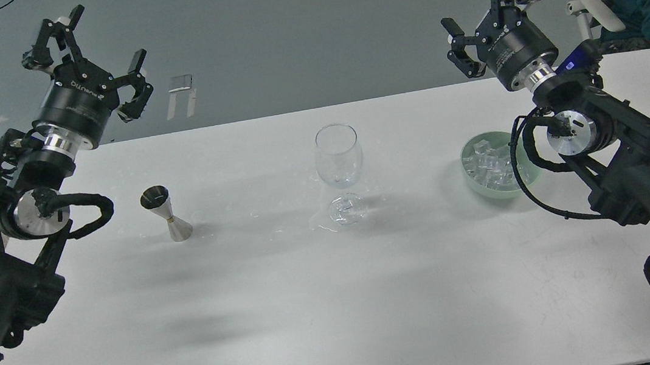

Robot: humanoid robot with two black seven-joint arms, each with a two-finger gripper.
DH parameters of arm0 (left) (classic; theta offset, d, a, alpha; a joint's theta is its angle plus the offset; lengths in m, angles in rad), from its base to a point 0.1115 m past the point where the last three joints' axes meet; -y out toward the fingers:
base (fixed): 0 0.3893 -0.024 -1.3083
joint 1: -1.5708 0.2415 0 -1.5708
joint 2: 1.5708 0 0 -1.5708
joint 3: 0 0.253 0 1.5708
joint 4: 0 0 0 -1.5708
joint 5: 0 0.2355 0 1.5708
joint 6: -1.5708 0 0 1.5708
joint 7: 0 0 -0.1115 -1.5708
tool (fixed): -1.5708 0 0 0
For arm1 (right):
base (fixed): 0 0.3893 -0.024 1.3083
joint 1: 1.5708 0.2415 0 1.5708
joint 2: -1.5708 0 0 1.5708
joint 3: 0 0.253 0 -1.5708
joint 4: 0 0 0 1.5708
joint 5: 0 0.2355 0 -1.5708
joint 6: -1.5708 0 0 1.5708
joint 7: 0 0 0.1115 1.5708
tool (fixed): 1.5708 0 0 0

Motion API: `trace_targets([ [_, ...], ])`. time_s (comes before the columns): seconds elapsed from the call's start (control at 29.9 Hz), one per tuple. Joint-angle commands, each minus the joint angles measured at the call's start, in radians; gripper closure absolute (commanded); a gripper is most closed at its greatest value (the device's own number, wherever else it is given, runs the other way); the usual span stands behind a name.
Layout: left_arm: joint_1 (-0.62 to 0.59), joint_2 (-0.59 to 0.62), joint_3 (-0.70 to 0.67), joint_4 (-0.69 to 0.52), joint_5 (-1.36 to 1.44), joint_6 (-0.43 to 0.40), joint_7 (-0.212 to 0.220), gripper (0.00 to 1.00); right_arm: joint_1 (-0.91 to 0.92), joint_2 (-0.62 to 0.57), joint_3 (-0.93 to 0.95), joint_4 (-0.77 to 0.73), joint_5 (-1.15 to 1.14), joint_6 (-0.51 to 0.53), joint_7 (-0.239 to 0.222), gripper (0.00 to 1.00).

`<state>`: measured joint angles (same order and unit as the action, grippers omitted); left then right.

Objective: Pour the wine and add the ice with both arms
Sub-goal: 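Lower the left gripper toward the silver jigger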

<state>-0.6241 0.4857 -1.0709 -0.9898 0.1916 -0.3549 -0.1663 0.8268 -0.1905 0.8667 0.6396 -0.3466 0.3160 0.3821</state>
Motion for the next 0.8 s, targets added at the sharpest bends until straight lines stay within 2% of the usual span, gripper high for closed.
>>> trace_targets([
  [0.0,0.104,0.097,-0.006,-0.122,-0.171,0.03,0.127,0.04,0.002,-0.001,0.0,0.0,0.0,0.0,0.0,0.0],
  [0.1,0.191,0.149,-0.033,-0.206,-0.269,0.053,0.175,0.03,0.002,-0.003,0.0,-0.001,0.0,0.0,0.0,0.0],
  [0.27,0.383,0.211,-0.124,-0.36,-0.302,0.051,0.183,0.03,0.002,-0.001,-0.002,-0.005,-0.003,0.0,0.0,0.0],
  [0.47,0.688,0.206,-0.242,-0.572,-0.412,0.056,0.245,0.02,0.003,0.0,-0.003,-0.009,-0.005,-0.002,0.0,0.0],
  [0.6,0.773,0.176,-0.247,-0.589,-0.425,0.047,0.248,0.02,0.003,-0.001,-0.008,-0.012,-0.005,-0.002,0.0,0.0],
  [0.77,0.814,0.062,-0.247,-0.569,-0.446,0.056,0.271,0.02,0.003,0.0,-0.043,-0.011,-0.005,-0.018,0.0,0.0],
])
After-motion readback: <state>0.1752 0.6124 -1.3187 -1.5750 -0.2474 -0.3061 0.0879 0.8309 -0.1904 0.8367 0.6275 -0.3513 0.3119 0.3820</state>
